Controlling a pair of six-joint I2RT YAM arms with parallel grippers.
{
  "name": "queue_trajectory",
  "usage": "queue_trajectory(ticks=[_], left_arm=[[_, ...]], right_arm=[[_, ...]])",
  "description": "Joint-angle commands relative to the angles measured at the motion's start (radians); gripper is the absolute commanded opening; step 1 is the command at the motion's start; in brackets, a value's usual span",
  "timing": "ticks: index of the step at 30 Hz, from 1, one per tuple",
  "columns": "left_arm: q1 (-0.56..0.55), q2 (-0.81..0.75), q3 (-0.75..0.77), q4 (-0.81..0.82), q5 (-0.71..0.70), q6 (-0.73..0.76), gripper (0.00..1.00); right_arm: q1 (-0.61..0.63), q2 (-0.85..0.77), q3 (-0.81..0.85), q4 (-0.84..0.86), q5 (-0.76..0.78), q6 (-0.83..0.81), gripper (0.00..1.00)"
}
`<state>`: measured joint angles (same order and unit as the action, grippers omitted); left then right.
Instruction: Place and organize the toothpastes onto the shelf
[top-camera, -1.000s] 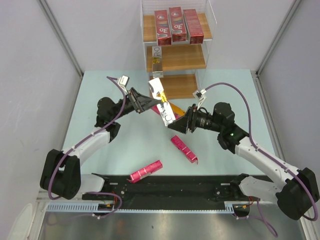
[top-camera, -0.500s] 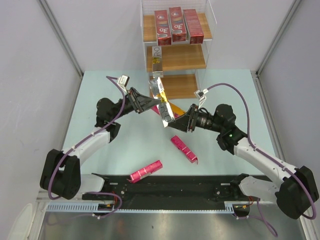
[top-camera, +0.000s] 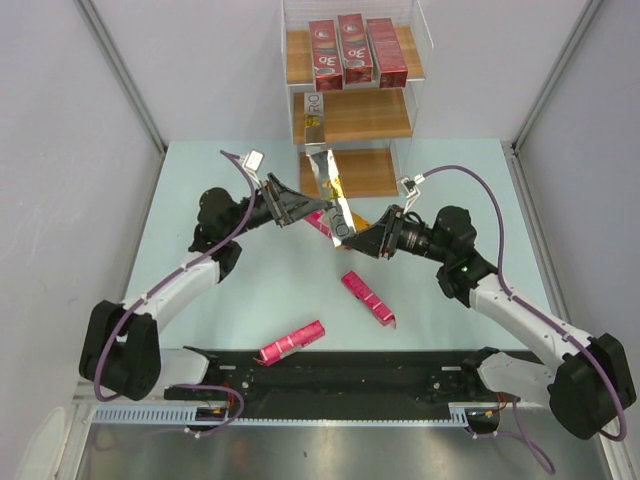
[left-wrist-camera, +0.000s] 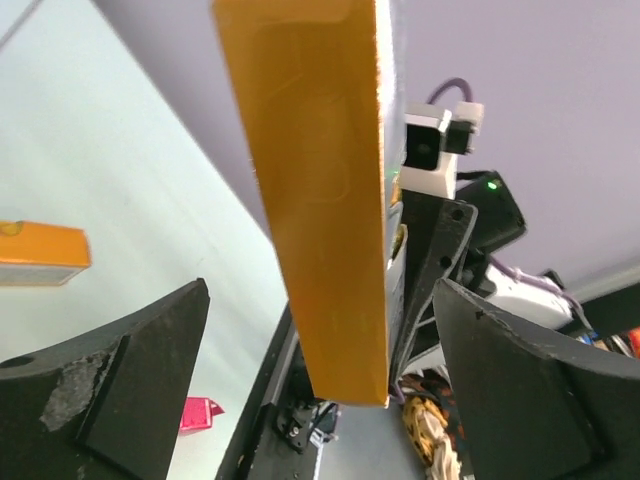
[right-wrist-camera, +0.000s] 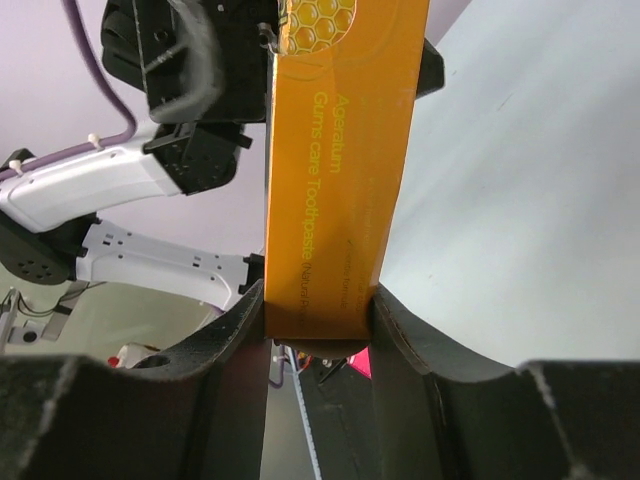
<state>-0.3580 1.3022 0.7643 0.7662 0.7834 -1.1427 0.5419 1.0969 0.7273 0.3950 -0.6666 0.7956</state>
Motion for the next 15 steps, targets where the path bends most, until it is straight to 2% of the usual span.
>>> queue_trajectory(ticks=[1, 3, 5, 9, 11, 15], left_arm=[[-0.004, -0.081, 0.102, -0.365, -0.112, 0.260, 1.00], [-0.004, -0.121, 0.150, -0.570, -0.185, 0.375, 1.00], [-0.004, -0.168, 0.179, -0.681, -0.347, 0.450, 1.00], [-0.006, -0.268, 0.168, -0.884, -0.626, 0.491, 1.00], [-0.006, -0.309, 0.149, -0.918, -0.759, 0.494, 1.00], [-0.006, -0.388, 0.124, -0.943, -0.826, 0.515, 1.00]], right_arm=[[-0.033, -0.003, 0.009, 0.070, -0.001, 0.008, 0.28], [-0.057, 0.009, 0.009, 0.064, -0.005, 0.010, 0.28], [-0.071, 0.029, 0.009, 0.065, -0.013, 0.014, 0.28], [-0.108, 0.060, 0.009, 0.084, -0.027, 0.022, 0.27], [-0.115, 0.066, 0.009, 0.094, -0.028, 0.017, 0.28], [-0.152, 0.092, 0.011, 0.134, -0.044, 0.034, 0.28]])
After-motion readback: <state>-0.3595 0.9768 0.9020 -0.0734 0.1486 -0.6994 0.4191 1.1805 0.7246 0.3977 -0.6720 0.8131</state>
